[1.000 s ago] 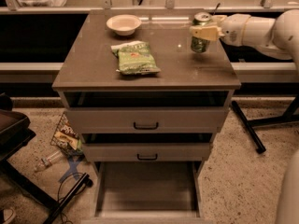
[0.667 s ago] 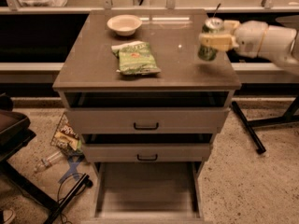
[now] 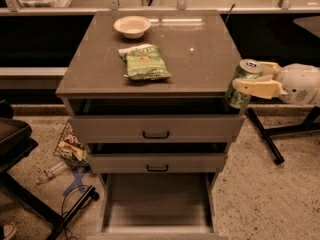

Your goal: Place green can into bottom drawer

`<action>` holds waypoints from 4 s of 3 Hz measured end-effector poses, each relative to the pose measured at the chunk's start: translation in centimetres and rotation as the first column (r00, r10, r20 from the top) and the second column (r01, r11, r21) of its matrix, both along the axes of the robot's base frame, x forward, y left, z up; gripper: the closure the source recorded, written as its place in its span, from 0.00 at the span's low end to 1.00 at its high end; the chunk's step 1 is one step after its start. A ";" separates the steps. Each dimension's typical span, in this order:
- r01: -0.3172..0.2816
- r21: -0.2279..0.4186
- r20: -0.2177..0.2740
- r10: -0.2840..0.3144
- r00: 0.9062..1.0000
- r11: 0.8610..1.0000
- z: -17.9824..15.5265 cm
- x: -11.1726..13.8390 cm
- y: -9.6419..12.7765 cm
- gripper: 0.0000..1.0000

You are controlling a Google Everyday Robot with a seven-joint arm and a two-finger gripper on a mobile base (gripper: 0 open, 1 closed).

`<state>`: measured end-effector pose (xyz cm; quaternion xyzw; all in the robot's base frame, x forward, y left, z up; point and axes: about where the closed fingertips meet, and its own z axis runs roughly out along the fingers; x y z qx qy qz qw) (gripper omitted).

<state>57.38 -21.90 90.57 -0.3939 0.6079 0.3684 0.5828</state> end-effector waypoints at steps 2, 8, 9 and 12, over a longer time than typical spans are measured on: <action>-0.088 -0.029 -0.070 0.086 0.994 0.996 0.0 -5.5 -1.1 1.00; -0.165 0.161 0.054 0.158 0.986 0.973 -31.6 -7.2 12.1 1.00; -0.193 0.157 0.002 0.195 0.981 0.968 -37.5 -9.1 15.0 1.00; -0.244 0.205 0.001 0.249 0.969 0.948 -42.4 -8.8 21.4 1.00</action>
Offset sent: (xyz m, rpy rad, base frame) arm -0.0432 -0.0132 0.0001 -0.0261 0.0558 0.0517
